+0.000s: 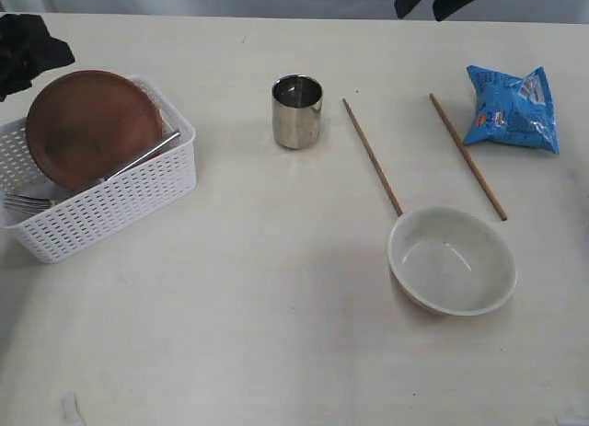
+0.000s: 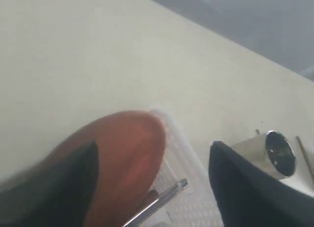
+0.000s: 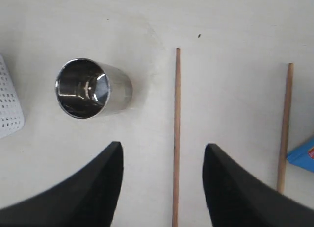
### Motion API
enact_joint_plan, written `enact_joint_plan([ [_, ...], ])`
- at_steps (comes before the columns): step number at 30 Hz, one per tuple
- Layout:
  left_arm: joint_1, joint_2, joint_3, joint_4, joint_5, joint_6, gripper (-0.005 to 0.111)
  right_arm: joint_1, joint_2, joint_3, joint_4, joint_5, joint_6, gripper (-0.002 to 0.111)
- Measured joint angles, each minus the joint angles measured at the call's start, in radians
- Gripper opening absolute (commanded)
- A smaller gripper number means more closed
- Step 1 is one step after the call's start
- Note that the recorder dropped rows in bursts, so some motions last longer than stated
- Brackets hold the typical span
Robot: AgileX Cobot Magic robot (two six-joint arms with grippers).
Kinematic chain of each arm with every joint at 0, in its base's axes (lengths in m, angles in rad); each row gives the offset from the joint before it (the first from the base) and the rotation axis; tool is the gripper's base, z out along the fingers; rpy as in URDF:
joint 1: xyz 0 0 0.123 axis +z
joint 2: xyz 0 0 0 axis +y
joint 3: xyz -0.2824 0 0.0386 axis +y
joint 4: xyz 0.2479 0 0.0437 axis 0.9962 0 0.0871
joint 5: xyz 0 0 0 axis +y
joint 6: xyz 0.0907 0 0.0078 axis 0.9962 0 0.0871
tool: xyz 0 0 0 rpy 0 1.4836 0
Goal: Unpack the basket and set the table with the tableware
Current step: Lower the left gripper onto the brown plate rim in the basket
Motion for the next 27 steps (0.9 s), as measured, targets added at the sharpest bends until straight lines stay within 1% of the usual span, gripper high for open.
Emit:
enact_joint_plan([
  [2, 0.006, 0.045, -0.061, 0.113, -0.073, -0.112, 0.061, 0.0, 0.0, 0.0, 0.02, 0.0, -0.01, 0.048],
  [4, 0.02, 0.094, -0.123, 0.159, -0.157, -0.16, 0.061, 0.0, 0.0, 0.0, 0.034, 0.0, -0.014, 0.048],
  [6, 0.035, 0.134, -0.172, 0.182, -0.174, -0.162, 0.06, 0.0, 0.0, 0.0, 0.05, 0.001, -0.022, 0.048],
  [7, 0.042, 0.144, -0.186, 0.187, -0.159, -0.157, 0.058, 0.0, 0.0, 0.0, 0.065, 0.001, -0.033, 0.048],
  [8, 0.05, 0.15, -0.201, 0.191, -0.133, -0.15, 0.053, 0.0, 0.0, 0.0, 0.076, 0.001, -0.04, 0.048],
  [11, 0.07, 0.15, -0.219, 0.2, 0.049, -0.118, 0.041, 0.0, 0.0, 0.0, 0.116, 0.001, -0.057, 0.048],
  [13, 0.075, 0.146, -0.221, 0.202, 0.172, -0.091, 0.038, 0.0, 0.0, 0.0, 0.129, 0.002, -0.066, 0.048],
  [14, 0.077, 0.143, -0.222, 0.204, 0.208, -0.077, 0.038, 0.0, 0.0, 0.0, 0.131, 0.002, -0.069, 0.048],
  [15, 0.077, 0.142, -0.228, 0.204, 0.292, -0.011, 0.038, 0.0, 0.0, 0.0, 0.133, 0.002, -0.071, 0.048],
  [16, 0.077, 0.142, -0.235, 0.204, 0.33, 0.036, 0.038, 0.0, 0.0, 0.0, 0.135, 0.002, -0.071, 0.048],
  [17, 0.077, 0.141, -0.247, 0.204, 0.45, 0.214, 0.038, 0.0, 0.0, 0.0, 0.138, 0.002, -0.075, 0.048],
  [18, 0.077, 0.141, -0.252, 0.197, 0.534, 0.323, 0.038, 0.0, 0.0, 0.0, 0.142, 0.002, -0.075, 0.048],
  [19, 0.072, 0.14, -0.266, 0.116, 0.736, 0.512, 0.038, 0.0, 0.0, 0.0, 0.145, 0.003, -0.078, 0.048],
  [20, 0.072, 0.145, -0.281, 0.041, 0.833, 0.603, 0.038, 0.0, 0.0, 0.0, 0.148, 0.003, -0.079, 0.048],
  [21, 0.085, 0.181, -0.334, -0.171, 0.969, 0.83, 0.038, 0.0, 0.0, 0.0, 0.153, 0.003, -0.08, 0.048],
  [22, 0.108, 0.23, -0.413, -0.424, 1.058, 1.073, 0.038, 0.0, 0.0, 0.0, 0.157, 0.003, -0.082, 0.048],
  [23, 0.133, 0.275, -0.474, -0.657, 1.118, 1.262, 0.038, 0.0, 0.0, 0.0, 0.161, 0.003, -0.084, 0.048],
  [24, 0.178, 0.349, -0.555, -1.055, 1.215, 1.533, 0.038, 0.002, 0.0, 0.0, 0.162, 0.003, -0.084, 0.048],
  [25, 0.202, 0.388, -0.608, -1.276, 1.272, 1.689, 0.038, 0.002, 0.0, 0.0, 0.162, 0.003, -0.084, 0.048],
  [26, 0.232, 0.45, -0.663, -1.627, 1.37, 1.971, 0.038, 0.003, 0.0, 0.0, 0.164, 0.003, -0.084, 0.048],
  [27, 0.238, 0.477, -0.694, -1.808, 1.427, 2.146, 0.04, 0.003, 0.0, 0.0, 0.164, 0.003, -0.084, 0.048],
])
